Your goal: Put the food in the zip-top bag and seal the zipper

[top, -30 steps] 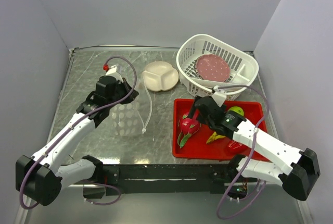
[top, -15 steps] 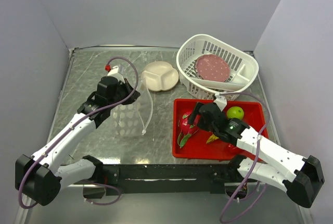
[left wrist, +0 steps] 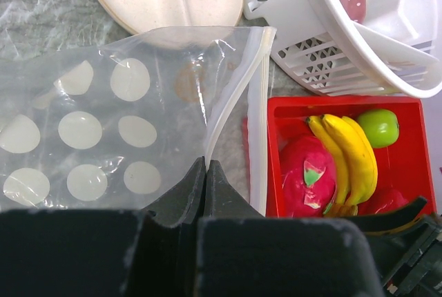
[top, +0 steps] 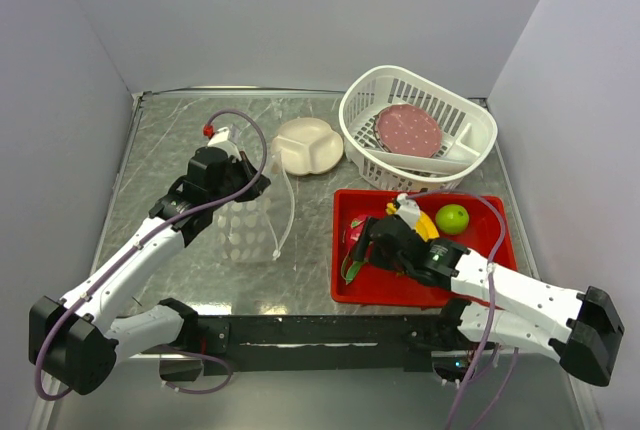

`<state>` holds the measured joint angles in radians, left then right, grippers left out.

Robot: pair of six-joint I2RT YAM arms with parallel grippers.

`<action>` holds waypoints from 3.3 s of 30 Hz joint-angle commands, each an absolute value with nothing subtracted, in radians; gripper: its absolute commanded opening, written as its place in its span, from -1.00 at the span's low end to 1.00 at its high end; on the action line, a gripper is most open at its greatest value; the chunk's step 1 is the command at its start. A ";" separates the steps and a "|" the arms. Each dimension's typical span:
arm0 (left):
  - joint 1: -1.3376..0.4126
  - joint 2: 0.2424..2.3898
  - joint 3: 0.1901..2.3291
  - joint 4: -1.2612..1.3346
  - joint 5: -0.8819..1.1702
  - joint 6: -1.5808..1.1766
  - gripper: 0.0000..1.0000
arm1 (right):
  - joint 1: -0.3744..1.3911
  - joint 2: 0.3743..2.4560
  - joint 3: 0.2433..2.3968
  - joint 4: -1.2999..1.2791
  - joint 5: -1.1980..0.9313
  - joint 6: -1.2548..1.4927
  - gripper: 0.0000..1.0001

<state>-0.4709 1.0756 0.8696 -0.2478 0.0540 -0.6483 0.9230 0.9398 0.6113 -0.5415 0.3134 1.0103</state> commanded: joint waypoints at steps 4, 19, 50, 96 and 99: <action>-0.476 1.058 0.874 -0.233 0.032 -0.650 -0.98 | 0.954 0.940 0.543 -0.489 0.291 1.108 0.42; -0.479 1.057 0.891 -0.259 0.012 -0.641 -0.98 | 0.959 1.097 0.534 -0.382 0.324 1.141 0.04; -0.494 1.083 0.897 -0.247 0.023 -0.646 -0.98 | 0.959 0.897 0.679 -0.604 0.548 1.003 -1.00; -0.647 1.131 1.003 -0.253 0.034 -0.686 -0.98 | 0.992 1.402 1.325 -0.652 0.370 0.641 -1.00; -0.675 1.135 1.014 -0.245 0.031 -0.687 -0.98 | 0.999 1.463 1.397 -0.710 0.399 0.617 -1.00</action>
<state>-0.6258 1.1500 0.9691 -0.2649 0.0017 -0.6727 0.9871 1.4208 1.2591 -0.7303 0.3290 0.6472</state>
